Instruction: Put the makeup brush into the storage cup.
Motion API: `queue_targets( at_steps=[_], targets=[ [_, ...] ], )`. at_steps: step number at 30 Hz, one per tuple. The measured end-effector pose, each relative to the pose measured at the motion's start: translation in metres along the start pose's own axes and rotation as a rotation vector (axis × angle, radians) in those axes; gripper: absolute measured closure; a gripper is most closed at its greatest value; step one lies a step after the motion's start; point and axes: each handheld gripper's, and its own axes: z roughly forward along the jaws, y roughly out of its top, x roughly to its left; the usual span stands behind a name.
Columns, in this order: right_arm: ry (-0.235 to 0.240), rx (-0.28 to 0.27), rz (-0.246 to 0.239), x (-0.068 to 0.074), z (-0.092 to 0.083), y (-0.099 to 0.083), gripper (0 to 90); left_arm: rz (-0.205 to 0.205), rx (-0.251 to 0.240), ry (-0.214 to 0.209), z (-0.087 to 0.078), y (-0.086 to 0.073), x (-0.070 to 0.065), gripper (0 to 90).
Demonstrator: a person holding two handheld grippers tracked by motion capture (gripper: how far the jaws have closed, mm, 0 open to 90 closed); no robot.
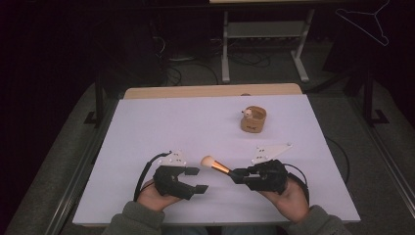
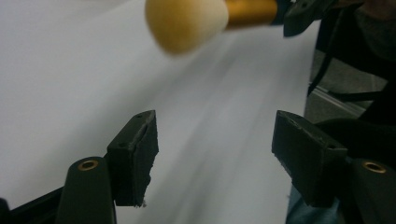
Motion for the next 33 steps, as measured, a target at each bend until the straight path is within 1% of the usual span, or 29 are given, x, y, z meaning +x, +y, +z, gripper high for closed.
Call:
queue_targets(
  at_steps=[2,4,6,7,9,10,11,13,15,16,17,19,21,23,24,27,28,29,30,31,33],
  targets=[
    [0.021,0.002,-0.015,0.005,0.005,0.0,73.4,0.005,-0.001,-0.023,0.0,0.001,0.001,33.3],
    [0.035,-0.001,-0.035,0.008,0.009,0.0,73.4,-0.008,-0.005,-0.041,0.001,0.001,0.001,34.6],
    [0.05,-0.004,-0.049,0.011,0.013,0.001,73.4,-0.019,-0.016,-0.071,0.001,0.0,0.002,36.4],
    [0.052,0.001,-0.067,0.014,0.015,0.002,73.4,-0.027,-0.022,-0.079,0.001,0.0,0.002,37.6],
    [0.061,0.002,-0.086,0.017,0.019,0.002,73.4,-0.027,-0.03,-0.094,-0.001,0.0,0.003,38.9],
    [0.065,0.003,-0.09,0.018,0.021,0.002,73.4,-0.028,-0.041,-0.102,-0.003,0.0,0.003,40.9],
    [0.062,0.004,-0.112,0.018,0.023,0.001,73.4,-0.03,-0.049,-0.112,-0.005,-0.001,0.004,43.4],
    [0.069,0.008,-0.125,0.018,0.025,-0.001,73.4,-0.039,-0.068,-0.125,-0.007,-0.001,0.005,48.5],
    [0.05,0.024,-0.169,0.017,0.028,-0.002,73.3,-0.039,-0.074,-0.137,-0.009,-0.001,0.005,52.7],
    [0.049,0.029,-0.167,0.017,0.029,-0.002,73.4,-0.041,-0.083,-0.144,-0.009,-0.001,0.005,53.5],
    [0.047,0.037,-0.177,0.017,0.031,-0.003,73.4,-0.037,-0.083,-0.149,-0.009,0.0,0.005,54.3],
    [0.028,0.058,-0.197,0.018,0.035,-0.003,73.4,-0.026,-0.087,-0.152,-0.009,0.0,0.005,55.4],
    [0.019,0.074,-0.209,0.021,0.038,-0.002,73.4,-0.03,-0.09,-0.159,-0.009,0.001,0.005,56.3],
    [0.008,0.091,-0.226,0.024,0.042,-0.001,73.4,-0.025,-0.083,-0.157,-0.008,0.002,0.005,57.6],
    [0.002,0.095,-0.245,0.025,0.043,-0.001,73.4,-0.024,-0.085,-0.159,-0.008,0.002,0.004,58.8],
    [0.002,0.092,-0.258,0.029,0.045,0.003,73.4,-0.025,-0.092,-0.163,-0.008,0.004,0.003,62.1],
    [-0.001,0.091,-0.266,0.03,0.045,0.004,73.4,-0.021,-0.09,-0.163,-0.009,0.005,0.002,64.5],
    [0.001,0.087,-0.276,0.031,0.045,0.006,73.4,-0.011,-0.099,-0.163,-0.01,0.007,0.001,68.3],
    [-0.001,0.085,-0.276,0.032,0.045,0.007,73.4,-0.019,-0.107,-0.166,-0.011,0.008,0.001,70.3],
    [-0.004,0.08,-0.283,0.032,0.045,0.008,73.4,-0.014,-0.108,-0.16,-0.013,0.01,0.0,70.7],
    [-0.008,0.063,-0.281,0.032,0.043,0.011,73.3,0.007,-0.104,-0.137,-0.016,0.016,-0.003,71.4]
  ],
)
